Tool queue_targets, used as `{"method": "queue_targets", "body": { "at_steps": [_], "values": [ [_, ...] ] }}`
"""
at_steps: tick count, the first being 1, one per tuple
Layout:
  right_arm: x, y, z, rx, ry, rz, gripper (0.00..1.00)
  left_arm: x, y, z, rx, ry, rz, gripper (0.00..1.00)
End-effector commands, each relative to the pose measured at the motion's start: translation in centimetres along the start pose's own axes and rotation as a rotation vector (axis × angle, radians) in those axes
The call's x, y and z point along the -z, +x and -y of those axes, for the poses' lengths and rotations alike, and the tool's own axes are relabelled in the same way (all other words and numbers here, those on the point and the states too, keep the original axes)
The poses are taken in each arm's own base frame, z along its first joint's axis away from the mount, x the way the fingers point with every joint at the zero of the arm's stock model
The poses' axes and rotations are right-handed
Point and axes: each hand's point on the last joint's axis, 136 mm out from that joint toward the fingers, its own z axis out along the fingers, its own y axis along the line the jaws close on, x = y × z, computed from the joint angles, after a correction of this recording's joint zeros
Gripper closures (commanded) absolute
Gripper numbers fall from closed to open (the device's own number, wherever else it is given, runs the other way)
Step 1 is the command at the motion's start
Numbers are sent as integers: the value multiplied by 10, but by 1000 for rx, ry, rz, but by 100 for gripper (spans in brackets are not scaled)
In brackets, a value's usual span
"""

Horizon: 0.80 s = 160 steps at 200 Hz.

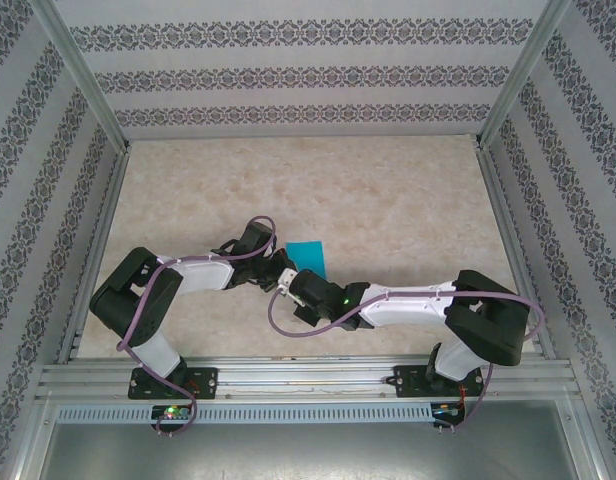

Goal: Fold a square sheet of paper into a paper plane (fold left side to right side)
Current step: Third fold the triangle at the center of the table.

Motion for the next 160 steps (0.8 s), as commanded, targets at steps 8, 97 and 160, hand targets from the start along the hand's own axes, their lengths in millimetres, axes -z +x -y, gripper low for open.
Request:
{"method": "queue_targets", "body": {
  "at_steps": [8,97,160],
  "values": [
    [8,5,1,-91,-58,4,100,8,-2,17,-56,28,-1,80],
    [23,6,6,-340,-291,32,100,49,-23,31,-167,53,14,72],
    [21,7,6,-415,-368,22,100,5,-21,54,-248,84,-110,83]
  ]
}}
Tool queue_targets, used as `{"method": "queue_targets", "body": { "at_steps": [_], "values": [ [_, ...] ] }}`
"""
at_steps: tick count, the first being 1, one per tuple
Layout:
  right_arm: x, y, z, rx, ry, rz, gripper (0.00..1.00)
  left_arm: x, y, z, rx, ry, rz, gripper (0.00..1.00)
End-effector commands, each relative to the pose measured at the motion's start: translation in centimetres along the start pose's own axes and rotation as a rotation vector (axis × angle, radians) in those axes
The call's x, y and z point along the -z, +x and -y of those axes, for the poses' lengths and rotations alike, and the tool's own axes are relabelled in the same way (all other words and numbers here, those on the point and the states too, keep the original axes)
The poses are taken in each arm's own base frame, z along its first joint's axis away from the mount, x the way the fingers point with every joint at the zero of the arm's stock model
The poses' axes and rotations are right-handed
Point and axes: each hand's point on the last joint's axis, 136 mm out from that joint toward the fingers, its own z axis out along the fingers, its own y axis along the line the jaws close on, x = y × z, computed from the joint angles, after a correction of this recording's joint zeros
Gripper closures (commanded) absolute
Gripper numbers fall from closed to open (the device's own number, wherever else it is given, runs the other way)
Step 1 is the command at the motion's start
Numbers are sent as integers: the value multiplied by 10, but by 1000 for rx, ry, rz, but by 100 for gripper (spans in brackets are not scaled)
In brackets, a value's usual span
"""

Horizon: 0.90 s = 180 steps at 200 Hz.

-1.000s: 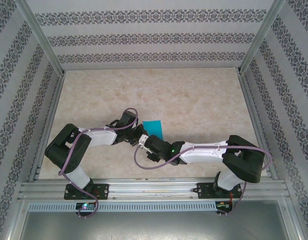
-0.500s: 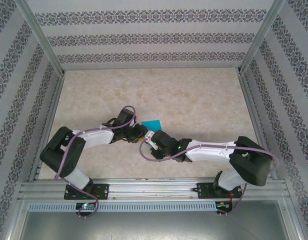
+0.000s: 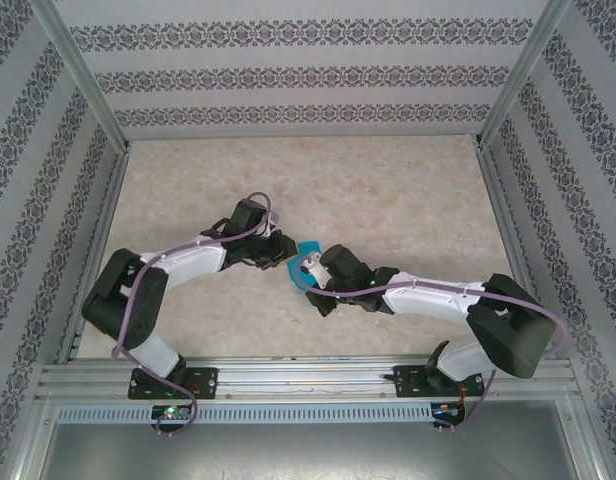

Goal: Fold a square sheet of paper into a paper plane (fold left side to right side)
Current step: Third fold the triangle at the center of the table.

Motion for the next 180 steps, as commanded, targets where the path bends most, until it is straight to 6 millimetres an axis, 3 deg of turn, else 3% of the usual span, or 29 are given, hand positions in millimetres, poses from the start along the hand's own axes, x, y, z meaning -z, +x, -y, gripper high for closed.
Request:
{"method": "queue_targets", "body": {
  "at_steps": [1,47,90,132,180],
  "values": [
    [0,2,-8,-36,-66,-6,100,-16,8,9,-72,10,-74,83],
    [-4,7,-8,-62,-85,-32,100,-43,12,-19,-67,-85,-139,88],
    [-5,8,-7,-103,-116,-44,100,-50,19,-41,-69,-153,-158,91],
    [-4,9,-3,-179,-146,-57,100,-56,28,-53,-77,-172,-181,93],
    [-7,8,16,-251,-95,-64,100,-60,36,-59,-99,-187,-207,95]
  ]
}}
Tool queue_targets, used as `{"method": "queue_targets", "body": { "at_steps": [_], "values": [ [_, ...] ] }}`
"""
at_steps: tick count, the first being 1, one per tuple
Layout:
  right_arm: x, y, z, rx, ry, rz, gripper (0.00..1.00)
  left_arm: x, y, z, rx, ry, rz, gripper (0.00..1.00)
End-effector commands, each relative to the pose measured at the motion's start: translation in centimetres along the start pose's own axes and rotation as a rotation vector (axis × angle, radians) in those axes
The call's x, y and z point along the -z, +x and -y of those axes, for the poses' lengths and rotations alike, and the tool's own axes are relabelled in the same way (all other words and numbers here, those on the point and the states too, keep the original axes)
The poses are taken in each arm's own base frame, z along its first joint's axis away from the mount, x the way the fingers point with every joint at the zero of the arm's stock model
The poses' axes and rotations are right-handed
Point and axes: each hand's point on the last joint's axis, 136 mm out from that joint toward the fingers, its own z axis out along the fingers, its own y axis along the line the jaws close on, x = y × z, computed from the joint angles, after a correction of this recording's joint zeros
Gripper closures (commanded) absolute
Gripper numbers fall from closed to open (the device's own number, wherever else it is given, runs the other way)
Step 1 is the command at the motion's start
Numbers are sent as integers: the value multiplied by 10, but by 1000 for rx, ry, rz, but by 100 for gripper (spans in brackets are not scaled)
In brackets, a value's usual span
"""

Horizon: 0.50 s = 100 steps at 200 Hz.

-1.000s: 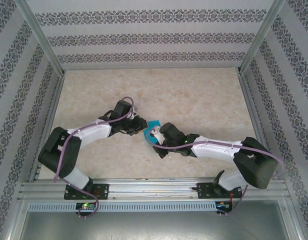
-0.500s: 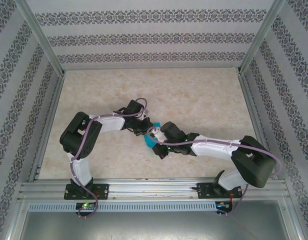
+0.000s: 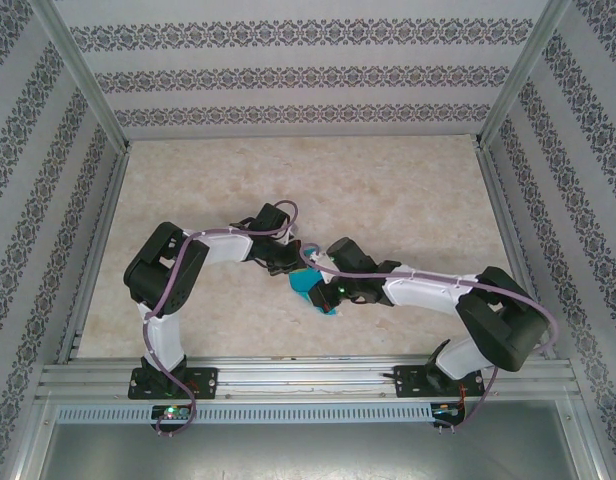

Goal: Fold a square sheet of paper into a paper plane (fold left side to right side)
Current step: Third fold the triangle at the center of the table.

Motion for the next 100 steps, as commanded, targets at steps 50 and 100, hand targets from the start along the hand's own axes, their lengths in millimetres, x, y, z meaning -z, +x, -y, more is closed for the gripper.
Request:
{"method": "queue_targets", "body": {
  "at_steps": [50,100],
  "values": [
    [2,-9,24,-87,66,10,100,-14,21,-20,-19,-70,-63,96],
    [3,-11,38,-111,127,13,100,-15,21,-19,-20,-67,-66,96]
  ]
}}
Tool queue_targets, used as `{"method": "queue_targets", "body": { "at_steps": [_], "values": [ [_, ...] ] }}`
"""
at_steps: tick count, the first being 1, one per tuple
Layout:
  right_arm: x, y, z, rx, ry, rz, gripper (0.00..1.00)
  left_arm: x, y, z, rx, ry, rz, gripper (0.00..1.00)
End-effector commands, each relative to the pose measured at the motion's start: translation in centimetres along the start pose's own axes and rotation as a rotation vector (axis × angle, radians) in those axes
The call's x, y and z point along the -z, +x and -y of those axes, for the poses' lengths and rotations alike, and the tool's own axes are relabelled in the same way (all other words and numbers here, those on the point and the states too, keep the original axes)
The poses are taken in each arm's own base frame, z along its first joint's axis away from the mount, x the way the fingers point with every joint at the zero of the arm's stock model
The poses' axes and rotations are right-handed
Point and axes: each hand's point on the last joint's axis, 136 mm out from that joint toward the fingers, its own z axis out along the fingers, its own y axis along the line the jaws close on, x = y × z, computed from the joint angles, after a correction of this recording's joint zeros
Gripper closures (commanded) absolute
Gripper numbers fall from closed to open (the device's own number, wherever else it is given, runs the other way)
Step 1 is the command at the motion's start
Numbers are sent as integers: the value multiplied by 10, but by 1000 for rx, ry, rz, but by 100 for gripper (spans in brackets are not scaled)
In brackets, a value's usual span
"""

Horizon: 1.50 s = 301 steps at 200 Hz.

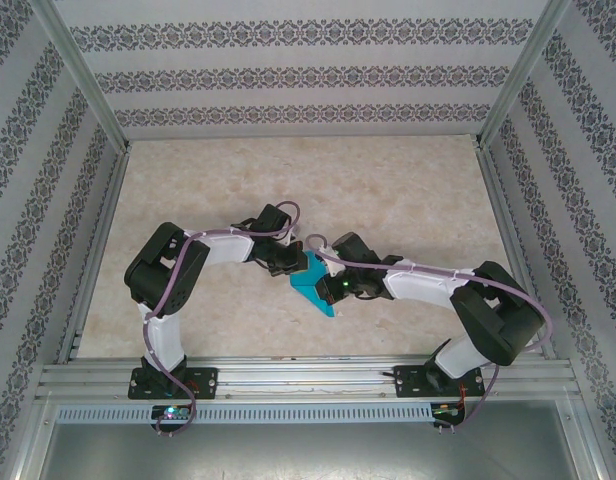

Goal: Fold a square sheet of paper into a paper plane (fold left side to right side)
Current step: Third fold the triangle at the center of the table.

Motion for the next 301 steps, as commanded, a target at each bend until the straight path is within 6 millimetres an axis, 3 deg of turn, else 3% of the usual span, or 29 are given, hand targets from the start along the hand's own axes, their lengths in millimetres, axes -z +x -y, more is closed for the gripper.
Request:
{"method": "queue_targets", "body": {
  "at_steps": [1,139,301],
  "values": [
    [1,-9,9,-23,47,15,100,-14,19,-20,3,-69,-60,96],
    [-4,-11,24,-42,109,6,100,-15,19,-21,6,-74,-62,97],
    [-9,-9,26,-38,114,-11,100,-16,20,-22,10,-73,-63,97]
  ]
}}
